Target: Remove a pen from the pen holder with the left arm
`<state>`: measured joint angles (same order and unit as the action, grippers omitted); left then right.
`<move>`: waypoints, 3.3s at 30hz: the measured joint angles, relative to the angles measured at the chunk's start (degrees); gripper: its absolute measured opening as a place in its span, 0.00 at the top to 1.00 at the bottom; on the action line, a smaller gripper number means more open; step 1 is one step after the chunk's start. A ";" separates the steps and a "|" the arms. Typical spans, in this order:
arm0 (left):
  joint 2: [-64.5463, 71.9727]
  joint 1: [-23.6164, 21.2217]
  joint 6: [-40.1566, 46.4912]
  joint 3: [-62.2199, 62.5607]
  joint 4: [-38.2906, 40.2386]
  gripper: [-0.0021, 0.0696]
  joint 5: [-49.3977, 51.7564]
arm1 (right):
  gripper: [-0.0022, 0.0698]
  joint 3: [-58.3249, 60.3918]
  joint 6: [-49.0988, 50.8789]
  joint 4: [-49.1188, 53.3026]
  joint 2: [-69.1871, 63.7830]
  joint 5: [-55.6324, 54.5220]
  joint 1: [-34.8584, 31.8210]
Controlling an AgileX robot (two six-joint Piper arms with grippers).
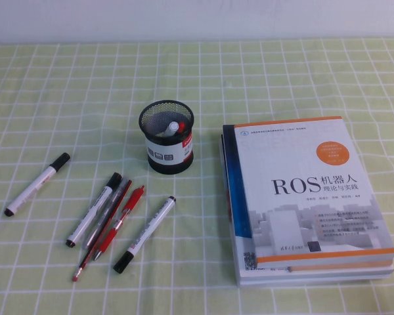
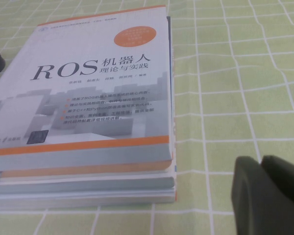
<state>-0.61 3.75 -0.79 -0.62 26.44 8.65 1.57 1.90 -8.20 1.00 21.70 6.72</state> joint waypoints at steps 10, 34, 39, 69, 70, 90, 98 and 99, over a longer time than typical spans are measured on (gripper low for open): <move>12.90 0.00 11.27 13.93 0.00 0.97 6.67 | 0.99 0.00 0.00 0.00 0.00 0.00 0.00; 59.17 17.06 28.19 35.84 4.20 0.97 -4.85 | 0.99 0.00 0.00 0.00 0.00 0.00 0.00; 64.58 22.58 28.19 35.84 4.43 0.97 -9.26 | 0.99 0.00 0.00 0.00 0.00 0.00 0.00; 91.74 35.01 16.19 26.16 -14.82 0.36 -65.04 | 0.99 0.00 0.00 0.00 0.00 0.00 0.00; 92.90 35.01 16.19 26.29 -14.95 0.36 -66.01 | 0.99 0.00 0.00 0.00 0.00 0.00 0.00; 102.40 31.35 19.83 36.96 -16.65 0.41 -66.61 | 0.99 0.00 0.00 0.00 0.00 0.00 0.00; 104.04 31.35 20.12 37.17 -19.88 0.41 -66.38 | 0.99 0.00 0.00 0.00 0.00 0.00 0.00; 104.21 31.35 20.12 37.17 -19.62 0.41 -66.38 | 0.99 0.00 0.00 0.00 0.00 0.00 0.00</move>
<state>103.60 35.10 19.33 36.55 6.82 -57.73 1.57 1.90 -8.20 1.00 21.70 6.72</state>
